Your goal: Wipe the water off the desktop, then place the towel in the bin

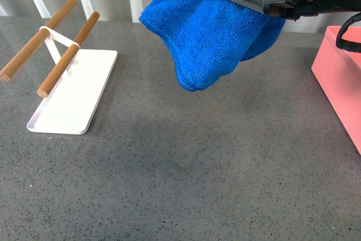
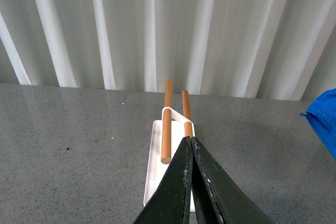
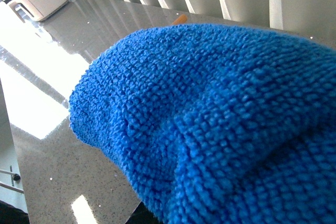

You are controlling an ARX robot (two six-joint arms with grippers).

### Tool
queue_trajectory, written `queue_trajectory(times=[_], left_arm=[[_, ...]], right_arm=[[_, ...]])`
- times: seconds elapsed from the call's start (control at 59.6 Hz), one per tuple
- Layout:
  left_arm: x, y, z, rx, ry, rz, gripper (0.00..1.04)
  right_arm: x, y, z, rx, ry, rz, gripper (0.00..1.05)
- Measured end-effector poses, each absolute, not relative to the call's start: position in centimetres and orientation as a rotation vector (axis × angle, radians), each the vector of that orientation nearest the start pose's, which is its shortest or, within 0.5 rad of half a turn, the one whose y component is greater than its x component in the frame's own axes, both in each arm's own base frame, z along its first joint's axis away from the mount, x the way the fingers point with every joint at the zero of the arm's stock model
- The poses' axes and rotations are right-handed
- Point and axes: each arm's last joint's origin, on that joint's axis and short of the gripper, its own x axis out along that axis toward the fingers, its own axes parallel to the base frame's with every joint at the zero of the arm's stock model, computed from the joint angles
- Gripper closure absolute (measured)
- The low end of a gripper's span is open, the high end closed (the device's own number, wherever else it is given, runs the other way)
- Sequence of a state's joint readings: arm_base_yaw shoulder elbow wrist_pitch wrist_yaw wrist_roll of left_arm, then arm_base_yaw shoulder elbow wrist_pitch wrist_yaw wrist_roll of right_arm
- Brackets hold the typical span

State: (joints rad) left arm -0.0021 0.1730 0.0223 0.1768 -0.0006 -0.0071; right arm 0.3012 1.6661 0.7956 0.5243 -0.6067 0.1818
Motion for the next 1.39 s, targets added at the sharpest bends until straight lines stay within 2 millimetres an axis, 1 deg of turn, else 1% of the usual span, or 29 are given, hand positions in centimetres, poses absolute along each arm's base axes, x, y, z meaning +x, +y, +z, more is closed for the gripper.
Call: queue_trajectory(times=[0.084, 0.151, 0.353, 0.386, 0.42, 0.487, 0.588, 0.655, 0.789, 0.924, 0.957, 1.041, 1.125, 1.394], left_arm=[[10.1, 0.0, 16.9, -0.007, 0.009, -0.003, 1.01], [9.7, 0.0, 17.1, -0.007, -0.015, -0.002, 1.01], [9.7, 0.0, 17.1, -0.007, -0.019, -0.002, 1.01], [9.7, 0.0, 17.1, -0.007, -0.019, -0.002, 0.96], [9.7, 0.0, 17.1, -0.007, -0.019, -0.002, 0.89], [9.6, 0.0, 17.1, -0.007, -0.02, -0.002, 0.78], [9.6, 0.0, 17.1, -0.007, -0.02, -0.002, 0.62], [9.6, 0.0, 17.1, -0.007, -0.02, -0.002, 0.51], [9.6, 0.0, 17.1, -0.007, -0.02, -0.002, 0.3], [9.6, 0.0, 17.1, -0.007, -0.02, -0.002, 0.08], [9.6, 0.0, 17.1, -0.006, -0.02, -0.002, 0.05], [9.6, 0.0, 17.1, -0.006, -0.02, -0.002, 0.08], [9.6, 0.0, 17.1, -0.005, -0.02, -0.002, 0.07], [9.6, 0.0, 17.1, -0.005, -0.02, -0.002, 0.07]], right_arm=[[31.5, 11.5, 18.6, 0.221, 0.434, 0.864, 0.98], [31.5, 11.4, 18.6, 0.221, 0.435, 0.86, 0.98], [31.5, 11.1, 18.3, 0.223, 0.446, 0.852, 0.98], [31.4, 11.1, 18.2, 0.223, 0.449, 0.85, 0.98], [31.4, 11.0, 18.2, 0.222, 0.45, 0.847, 0.98], [31.5, 10.9, 17.9, 0.216, 0.459, 0.839, 0.98], [31.7, 10.7, 16.8, 0.2, 0.497, 0.815, 0.98], [32.0, 10.4, 15.4, 0.189, 0.549, 0.79, 0.98], [32.8, 9.5, 12.1, 0.139, 0.683, 0.72, 0.98], [33.6, 8.5, 8.5, 0.01, 0.854, 0.618, 0.98], [33.8, 8.2, 7.7, -0.033, 0.895, 0.594, 0.98], [34.4, 7.6, 5.9, -0.157, 0.982, 0.544, 0.98], [35.0, 7.2, 4.9, -0.253, 1.019, 0.527, 0.98], [37.6, 7.7, 4.6, -0.514, 1.037, 0.533, 0.98]])
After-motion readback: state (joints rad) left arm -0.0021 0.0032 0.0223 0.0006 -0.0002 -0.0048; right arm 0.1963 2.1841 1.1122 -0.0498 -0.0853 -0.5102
